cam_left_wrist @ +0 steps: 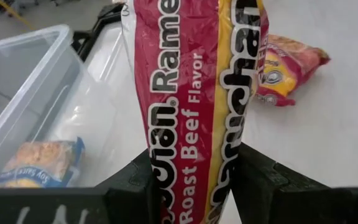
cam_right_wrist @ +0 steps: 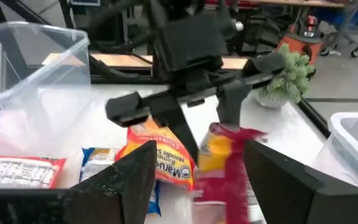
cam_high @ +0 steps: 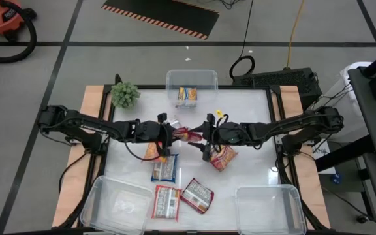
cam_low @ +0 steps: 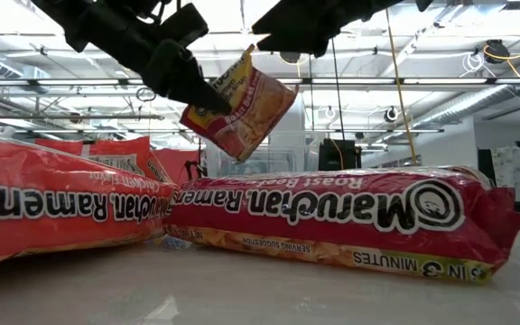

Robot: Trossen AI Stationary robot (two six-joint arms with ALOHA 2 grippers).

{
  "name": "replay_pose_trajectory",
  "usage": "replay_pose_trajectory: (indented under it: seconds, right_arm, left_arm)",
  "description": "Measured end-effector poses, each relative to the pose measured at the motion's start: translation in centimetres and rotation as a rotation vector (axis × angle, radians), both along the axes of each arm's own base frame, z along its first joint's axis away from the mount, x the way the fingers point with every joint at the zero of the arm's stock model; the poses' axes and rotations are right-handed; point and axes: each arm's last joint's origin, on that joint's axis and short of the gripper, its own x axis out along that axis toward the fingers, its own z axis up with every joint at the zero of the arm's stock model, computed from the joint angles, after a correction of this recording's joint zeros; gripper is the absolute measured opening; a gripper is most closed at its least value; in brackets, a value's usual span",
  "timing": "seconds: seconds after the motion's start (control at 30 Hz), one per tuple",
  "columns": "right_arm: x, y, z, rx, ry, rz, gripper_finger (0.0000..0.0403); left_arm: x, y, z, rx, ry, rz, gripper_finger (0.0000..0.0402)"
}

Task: Sort Maruchan noodles
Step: Put the top left red noodle pack into the right transparent bin

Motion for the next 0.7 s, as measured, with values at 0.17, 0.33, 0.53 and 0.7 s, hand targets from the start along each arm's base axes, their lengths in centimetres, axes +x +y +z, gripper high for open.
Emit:
replay_pose_trajectory:
  seconds: [0.17,0.33,0.53,0.7]
  right_arm:
    - [0.0,-0.3,-0.4,-0.004,0.032,-0.016,0.0234]
    - [0.0,-0.7,-0.8,-0.052,0.065,-0.093,0.0249]
    - [0.0,-0.7,-0.9,-0.043,0.076,-0.069,0.0267]
    - [1.0,-1.3,-2.1,-0.023,0.078,-0.092,0.0267]
  left_arm:
    - [0.1,0.0,0.2,-0.009,-0.029,0.005,0.0147]
    - [0.1,0.0,0.2,-0.011,-0.021,0.005,0.0147]
    - [0.1,0.0,0.2,-0.015,-0.03,0.007,0.0147]
    - [0.2,0.0,0.4,-0.036,-0.052,0.0,0.0147]
